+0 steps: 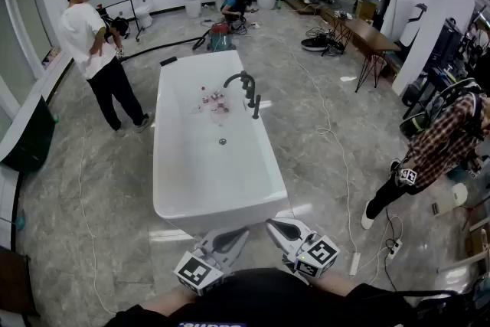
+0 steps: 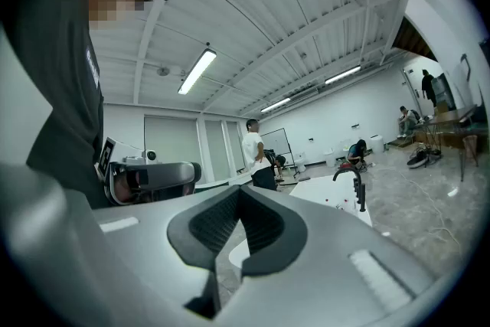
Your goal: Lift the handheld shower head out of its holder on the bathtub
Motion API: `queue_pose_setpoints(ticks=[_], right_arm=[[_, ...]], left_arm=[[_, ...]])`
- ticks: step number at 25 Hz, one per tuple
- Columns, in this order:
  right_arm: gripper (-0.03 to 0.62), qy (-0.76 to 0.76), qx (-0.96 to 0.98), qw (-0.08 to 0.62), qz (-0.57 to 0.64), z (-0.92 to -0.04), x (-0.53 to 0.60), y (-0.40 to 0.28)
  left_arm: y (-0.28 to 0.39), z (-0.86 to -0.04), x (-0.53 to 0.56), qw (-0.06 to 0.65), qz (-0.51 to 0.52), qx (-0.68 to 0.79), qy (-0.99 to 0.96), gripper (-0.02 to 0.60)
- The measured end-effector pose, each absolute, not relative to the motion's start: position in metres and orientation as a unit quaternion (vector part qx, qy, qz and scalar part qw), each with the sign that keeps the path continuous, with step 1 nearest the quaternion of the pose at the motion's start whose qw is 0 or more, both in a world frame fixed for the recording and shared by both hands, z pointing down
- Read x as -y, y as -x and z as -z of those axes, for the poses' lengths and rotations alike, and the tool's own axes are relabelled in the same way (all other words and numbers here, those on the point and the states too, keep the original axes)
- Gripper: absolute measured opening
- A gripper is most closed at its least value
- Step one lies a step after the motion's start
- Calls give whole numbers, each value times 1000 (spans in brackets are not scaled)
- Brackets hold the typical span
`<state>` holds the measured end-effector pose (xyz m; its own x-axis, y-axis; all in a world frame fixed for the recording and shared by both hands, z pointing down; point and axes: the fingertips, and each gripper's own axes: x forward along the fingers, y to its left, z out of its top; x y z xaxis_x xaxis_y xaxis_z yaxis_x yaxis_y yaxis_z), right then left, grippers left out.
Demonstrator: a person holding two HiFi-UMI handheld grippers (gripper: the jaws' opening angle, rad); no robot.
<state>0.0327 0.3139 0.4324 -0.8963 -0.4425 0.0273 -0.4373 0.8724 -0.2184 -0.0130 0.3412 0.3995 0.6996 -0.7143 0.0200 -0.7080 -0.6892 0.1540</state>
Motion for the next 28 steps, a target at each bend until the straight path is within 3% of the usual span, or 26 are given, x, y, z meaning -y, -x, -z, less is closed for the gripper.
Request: queue_pose_setpoints(ticks=[17, 28], right_arm=[[-8, 217, -968, 23, 127, -436, -301, -31], [-8, 196, -971, 25, 132, -449, -267, -76]], left_arm=[[16, -403, -324, 81, 24, 403, -911, 5], [-22, -406, -296, 67, 16, 444, -893, 5]])
